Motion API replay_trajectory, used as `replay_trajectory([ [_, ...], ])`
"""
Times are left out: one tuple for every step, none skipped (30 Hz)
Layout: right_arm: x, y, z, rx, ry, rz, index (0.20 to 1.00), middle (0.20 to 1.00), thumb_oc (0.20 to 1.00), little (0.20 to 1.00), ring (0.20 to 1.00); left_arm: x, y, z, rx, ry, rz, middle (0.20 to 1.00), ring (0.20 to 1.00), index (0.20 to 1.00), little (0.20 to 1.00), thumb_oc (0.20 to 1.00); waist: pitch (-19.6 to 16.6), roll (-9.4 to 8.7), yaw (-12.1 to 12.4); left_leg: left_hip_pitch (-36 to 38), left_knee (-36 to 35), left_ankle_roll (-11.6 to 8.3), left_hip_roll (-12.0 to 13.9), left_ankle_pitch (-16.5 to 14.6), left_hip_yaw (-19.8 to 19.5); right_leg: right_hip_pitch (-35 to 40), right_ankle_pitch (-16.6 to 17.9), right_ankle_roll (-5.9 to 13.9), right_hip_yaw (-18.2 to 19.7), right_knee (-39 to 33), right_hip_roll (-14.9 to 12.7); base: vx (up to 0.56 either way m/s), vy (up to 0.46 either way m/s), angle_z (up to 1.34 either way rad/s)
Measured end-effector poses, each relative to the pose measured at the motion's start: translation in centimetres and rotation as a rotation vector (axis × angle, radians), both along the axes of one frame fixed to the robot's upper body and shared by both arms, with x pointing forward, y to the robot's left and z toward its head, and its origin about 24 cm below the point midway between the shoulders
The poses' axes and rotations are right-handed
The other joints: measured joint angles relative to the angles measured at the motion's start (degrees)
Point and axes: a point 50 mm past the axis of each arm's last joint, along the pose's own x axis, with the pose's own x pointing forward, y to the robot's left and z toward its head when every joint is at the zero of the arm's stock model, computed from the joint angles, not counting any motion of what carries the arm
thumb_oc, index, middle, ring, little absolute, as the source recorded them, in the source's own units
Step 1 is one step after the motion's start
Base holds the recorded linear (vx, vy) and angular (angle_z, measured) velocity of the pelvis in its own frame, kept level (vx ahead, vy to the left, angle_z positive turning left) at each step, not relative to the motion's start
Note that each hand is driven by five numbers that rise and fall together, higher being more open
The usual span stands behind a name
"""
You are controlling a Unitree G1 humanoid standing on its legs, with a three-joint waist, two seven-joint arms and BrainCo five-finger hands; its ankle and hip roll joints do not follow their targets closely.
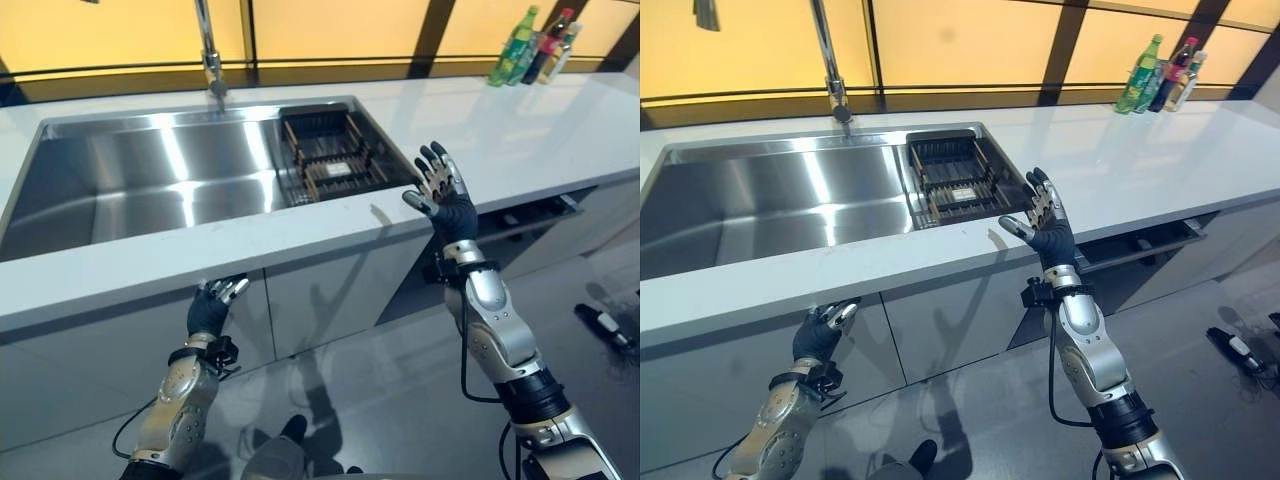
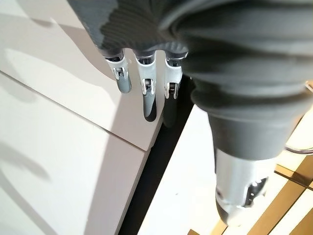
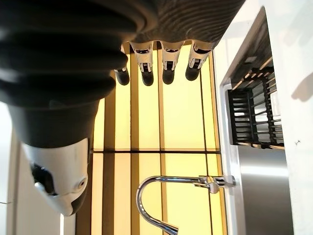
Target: Pick up plates and place into dishwasher.
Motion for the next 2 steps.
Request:
replay_trajectory([
  [-0.09, 0.08, 0.18, -0.003, -0.008, -0.002, 1.0, 1.0, 1.0, 1.0, 1.0, -0.02, -0.13, -0.06, -0.007, 0.0, 0.001, 1.0, 1.0, 1.0, 1.0, 1.0, 0.01, 0.04, -0.05, 0.48, -0.49, 0.01, 0.07, 0.25, -0.05, 0.86, 0.11, -0.08, -0.54, -0.76, -0.01, 0.02, -0.09, 0.21],
  [-0.18, 0.22, 0.33, -0.006, -0.016, -0.001, 1.0, 1.0, 1.0, 1.0, 1.0, -0.04, -0.24, -0.09, -0.014, 0.001, 0.004, 1.0, 1.0, 1.0, 1.0, 1.0, -0.07, 0.08, 0.02, 0.7, -1.0, -0.24, 0.3, 0.47, 0.01, 1.19, 0.18, -0.05, -0.62, -1.29, -0.01, 0.02, -0.104, 0.23],
])
